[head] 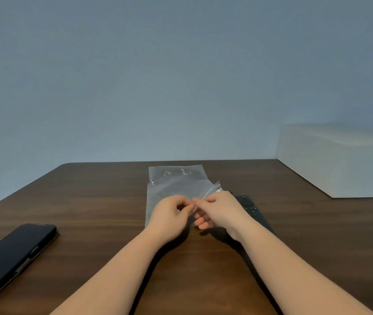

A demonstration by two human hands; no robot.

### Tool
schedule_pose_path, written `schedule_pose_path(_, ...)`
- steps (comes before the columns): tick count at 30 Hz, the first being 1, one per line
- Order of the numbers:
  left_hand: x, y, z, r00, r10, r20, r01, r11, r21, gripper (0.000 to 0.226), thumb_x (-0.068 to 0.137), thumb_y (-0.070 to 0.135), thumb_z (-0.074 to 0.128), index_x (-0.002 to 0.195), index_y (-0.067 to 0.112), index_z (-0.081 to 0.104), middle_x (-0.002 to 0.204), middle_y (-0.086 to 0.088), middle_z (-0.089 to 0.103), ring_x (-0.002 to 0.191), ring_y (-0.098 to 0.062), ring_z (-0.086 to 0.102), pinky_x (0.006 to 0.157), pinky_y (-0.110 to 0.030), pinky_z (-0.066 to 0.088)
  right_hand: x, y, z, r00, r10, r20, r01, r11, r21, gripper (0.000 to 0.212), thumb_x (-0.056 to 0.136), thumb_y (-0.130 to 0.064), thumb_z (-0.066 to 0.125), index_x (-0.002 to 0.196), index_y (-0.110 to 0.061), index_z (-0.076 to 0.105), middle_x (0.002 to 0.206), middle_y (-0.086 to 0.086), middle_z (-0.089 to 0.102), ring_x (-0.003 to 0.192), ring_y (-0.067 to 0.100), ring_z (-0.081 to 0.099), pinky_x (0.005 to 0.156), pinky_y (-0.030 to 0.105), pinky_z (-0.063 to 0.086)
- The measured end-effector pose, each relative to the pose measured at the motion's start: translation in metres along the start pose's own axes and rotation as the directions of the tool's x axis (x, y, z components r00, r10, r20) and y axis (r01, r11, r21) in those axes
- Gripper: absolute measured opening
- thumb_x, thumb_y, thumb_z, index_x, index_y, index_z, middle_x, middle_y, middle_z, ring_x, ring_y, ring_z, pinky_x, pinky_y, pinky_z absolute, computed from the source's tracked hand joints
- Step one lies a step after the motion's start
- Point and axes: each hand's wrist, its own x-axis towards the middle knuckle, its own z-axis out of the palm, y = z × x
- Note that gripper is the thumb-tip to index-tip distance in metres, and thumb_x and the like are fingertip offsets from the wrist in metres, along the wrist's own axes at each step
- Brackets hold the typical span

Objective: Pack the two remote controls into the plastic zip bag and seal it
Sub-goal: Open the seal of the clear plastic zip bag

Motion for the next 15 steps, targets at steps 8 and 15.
schedule_pose_path(8,0.005,0.01,0.001,0.992,0.124,0.012,-0.125,0.989,0.076,0.015,0.088,0.015,0.054,0.074,0.012,0.057,0.073,-0.005,0.061,0.071,-0.02,0.055,0.066,-0.032,0.044,-0.004,0.004,-0.009,0.987,-0.139,-0.076,0.133,0.987,-0.087,0.034,0.094,-0.025,0.056,0.078,0.0,0.07,0.062,0.009,0.066,0.047,0.012,0.056,0.047,0.019,0.047)
schedule_pose_path(15,0.002,0.013,-0.007,0.992,0.122,0.038,-0.124,0.99,0.069,0.016,0.09,0.016,0.052,0.074,0.013,0.056,0.064,0.008,0.057,0.061,-0.008,0.052,0.058,-0.021,0.039,-0.008,0.003,-0.007,0.968,-0.223,-0.115,0.2,0.963,-0.181,0.031,0.093,-0.026,0.058,0.071,-0.007,0.069,0.055,-0.001,0.062,0.045,0.007,0.05,0.058,0.023,0.046)
